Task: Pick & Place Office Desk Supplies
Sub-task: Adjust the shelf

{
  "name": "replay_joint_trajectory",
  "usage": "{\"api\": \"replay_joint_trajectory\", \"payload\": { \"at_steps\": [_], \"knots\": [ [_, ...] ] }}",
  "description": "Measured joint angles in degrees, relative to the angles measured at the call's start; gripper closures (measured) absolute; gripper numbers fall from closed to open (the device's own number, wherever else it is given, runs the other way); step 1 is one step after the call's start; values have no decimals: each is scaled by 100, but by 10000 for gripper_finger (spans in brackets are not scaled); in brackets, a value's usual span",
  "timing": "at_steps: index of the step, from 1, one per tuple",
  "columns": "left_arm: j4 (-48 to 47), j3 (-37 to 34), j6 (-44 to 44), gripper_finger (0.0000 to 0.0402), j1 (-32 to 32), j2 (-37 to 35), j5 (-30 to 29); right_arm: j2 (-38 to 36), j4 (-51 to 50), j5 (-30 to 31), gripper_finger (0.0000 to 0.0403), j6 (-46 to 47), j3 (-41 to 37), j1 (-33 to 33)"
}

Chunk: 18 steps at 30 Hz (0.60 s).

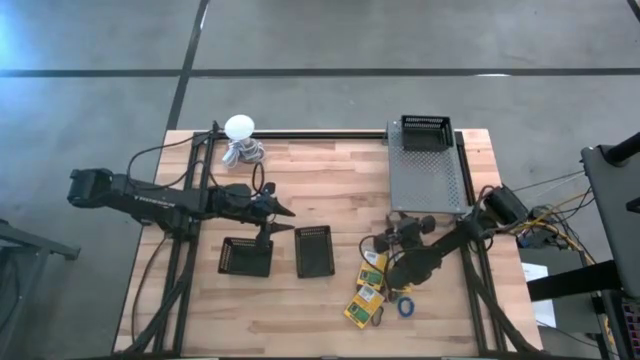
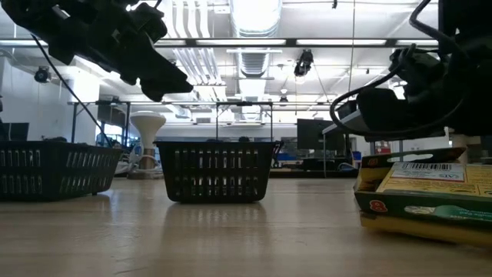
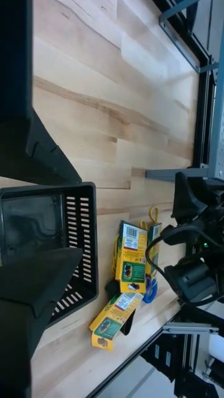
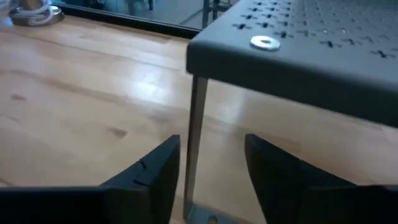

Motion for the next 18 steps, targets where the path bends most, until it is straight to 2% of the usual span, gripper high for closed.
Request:
{"api": "replay_joint_trajectory", "payload": {
  "at_steps": [4,8,12,18],
  "knots": [
    [-1,0,2,225,0,0,0,-4,48,281,174,-27,0,-77],
    [-2,0,4,225,0,0,0,-6,81,444,165,-158,0,-251],
    [-2,0,9,225,0,0,0,-12,436,810,182,-408,0,-380],
    [-2,0,11,225,-7,0,0,-12,625,868,234,-702,0,-436]
  ]
}}
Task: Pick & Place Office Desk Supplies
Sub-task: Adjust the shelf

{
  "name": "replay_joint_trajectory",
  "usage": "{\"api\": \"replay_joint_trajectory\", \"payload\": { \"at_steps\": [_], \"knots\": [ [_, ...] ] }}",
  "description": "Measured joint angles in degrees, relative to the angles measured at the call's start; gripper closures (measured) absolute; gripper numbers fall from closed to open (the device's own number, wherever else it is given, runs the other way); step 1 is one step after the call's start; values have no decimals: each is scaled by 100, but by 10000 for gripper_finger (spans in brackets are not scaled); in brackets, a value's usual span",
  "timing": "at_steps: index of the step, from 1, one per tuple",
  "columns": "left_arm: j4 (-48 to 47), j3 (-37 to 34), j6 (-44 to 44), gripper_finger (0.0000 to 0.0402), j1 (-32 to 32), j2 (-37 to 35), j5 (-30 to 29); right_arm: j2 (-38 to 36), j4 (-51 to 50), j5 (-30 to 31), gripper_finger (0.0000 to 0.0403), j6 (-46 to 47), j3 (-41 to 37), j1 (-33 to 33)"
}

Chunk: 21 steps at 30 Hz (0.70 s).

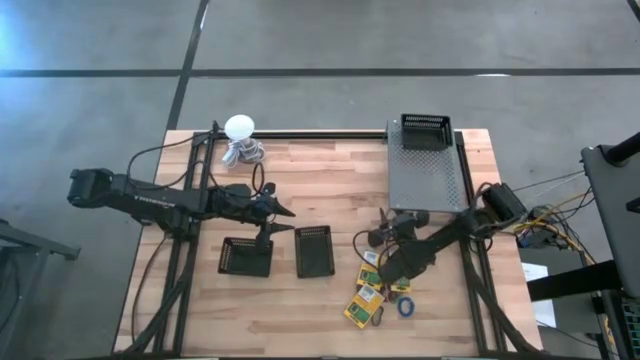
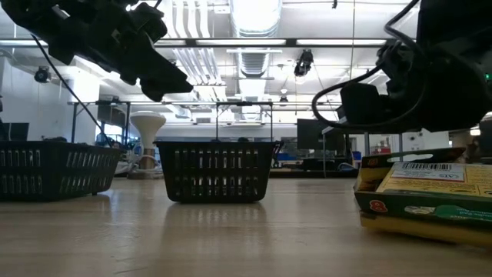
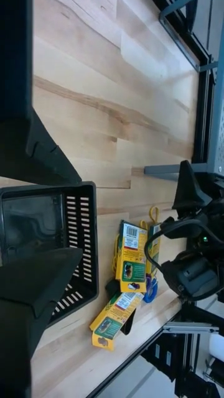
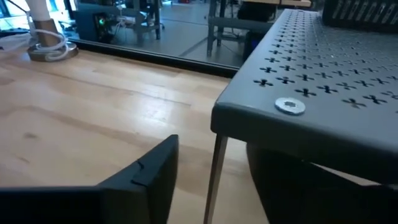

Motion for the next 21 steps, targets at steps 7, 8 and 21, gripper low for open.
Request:
{"api": "replay_joint_trajectory", "payload": {
  "at_steps": [7,8,21],
  "knots": [
    [7,0,-11,225,-4,0,0,0,6,-2,329,-24,0,2],
    [7,1,-11,225,-4,0,0,0,9,-1,343,-24,0,2],
    [27,2,-15,225,-4,0,0,0,173,-20,378,-158,88,-9]
  ]
}}
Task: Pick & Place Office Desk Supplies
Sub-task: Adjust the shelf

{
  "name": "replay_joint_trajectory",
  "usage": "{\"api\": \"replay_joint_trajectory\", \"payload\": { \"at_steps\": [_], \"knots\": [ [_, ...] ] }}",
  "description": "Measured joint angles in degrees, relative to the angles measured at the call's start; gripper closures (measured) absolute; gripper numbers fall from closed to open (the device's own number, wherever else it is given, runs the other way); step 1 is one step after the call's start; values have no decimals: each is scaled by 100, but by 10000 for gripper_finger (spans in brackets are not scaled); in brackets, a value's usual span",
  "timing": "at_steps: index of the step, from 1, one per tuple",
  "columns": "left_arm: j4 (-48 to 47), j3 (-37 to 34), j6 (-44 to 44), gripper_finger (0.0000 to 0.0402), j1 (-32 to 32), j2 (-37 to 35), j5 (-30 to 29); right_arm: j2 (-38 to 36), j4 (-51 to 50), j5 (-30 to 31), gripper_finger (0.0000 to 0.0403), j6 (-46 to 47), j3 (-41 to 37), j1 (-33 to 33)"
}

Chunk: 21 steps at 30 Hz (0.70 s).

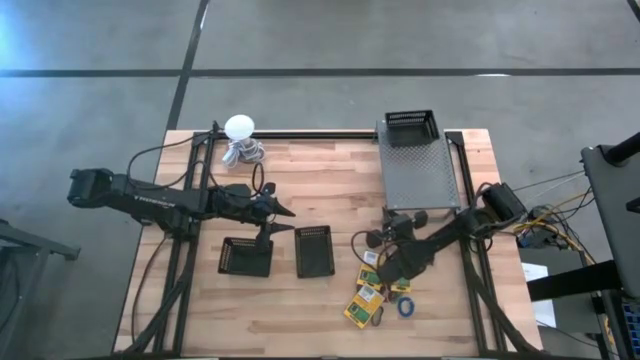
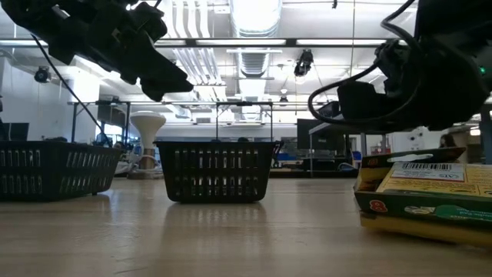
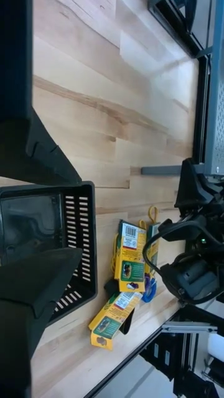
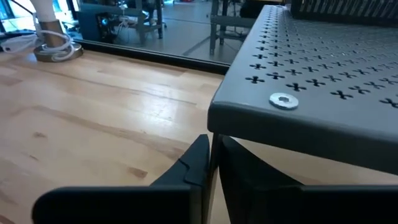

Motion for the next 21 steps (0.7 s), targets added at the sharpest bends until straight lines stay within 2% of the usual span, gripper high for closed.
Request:
{"api": "replay_joint_trajectory", "payload": {
  "at_steps": [13,21],
  "knots": [
    [17,0,-8,225,-2,0,0,2,107,-31,377,-212,345,-109],
    [17,0,-109,225,-2,0,2,56,1151,-13,376,-1186,391,-217]
  ]
}}
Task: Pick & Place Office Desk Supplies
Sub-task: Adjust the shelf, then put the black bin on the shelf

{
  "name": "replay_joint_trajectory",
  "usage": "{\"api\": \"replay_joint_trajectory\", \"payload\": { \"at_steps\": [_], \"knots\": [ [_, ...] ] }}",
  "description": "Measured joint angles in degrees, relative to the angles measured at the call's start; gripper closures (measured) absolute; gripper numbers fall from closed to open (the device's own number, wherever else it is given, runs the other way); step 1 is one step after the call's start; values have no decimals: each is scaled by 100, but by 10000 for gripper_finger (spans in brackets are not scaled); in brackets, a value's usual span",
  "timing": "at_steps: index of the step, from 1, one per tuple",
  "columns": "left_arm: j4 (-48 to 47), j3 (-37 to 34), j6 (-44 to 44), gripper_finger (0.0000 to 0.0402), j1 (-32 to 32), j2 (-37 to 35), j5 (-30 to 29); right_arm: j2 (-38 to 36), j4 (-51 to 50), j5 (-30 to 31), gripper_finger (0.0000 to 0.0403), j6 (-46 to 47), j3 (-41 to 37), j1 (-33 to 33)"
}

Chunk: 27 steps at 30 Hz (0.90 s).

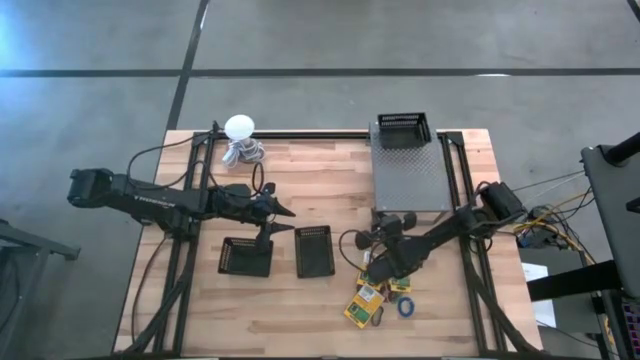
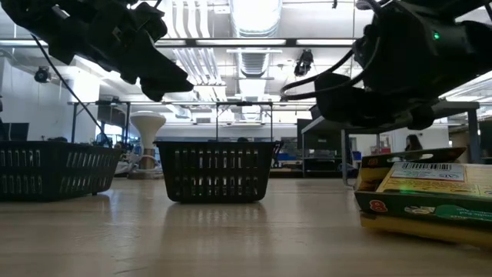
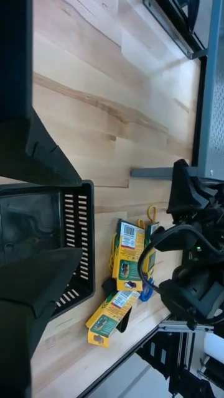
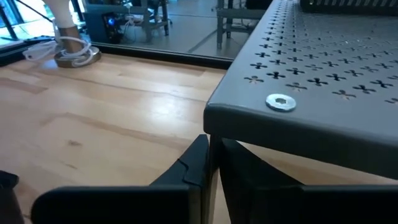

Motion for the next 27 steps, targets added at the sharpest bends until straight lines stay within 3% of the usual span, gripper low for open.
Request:
{"api": "replay_joint_trajectory", "payload": {
  "at_steps": [17,27],
  "knots": [
    [-2,0,-1,225,-2,0,0,34,586,-25,369,-252,-4,-95],
    [-22,0,-2,225,-2,1,2,-71,586,-300,279,-500,11,-80]
  ]
}}
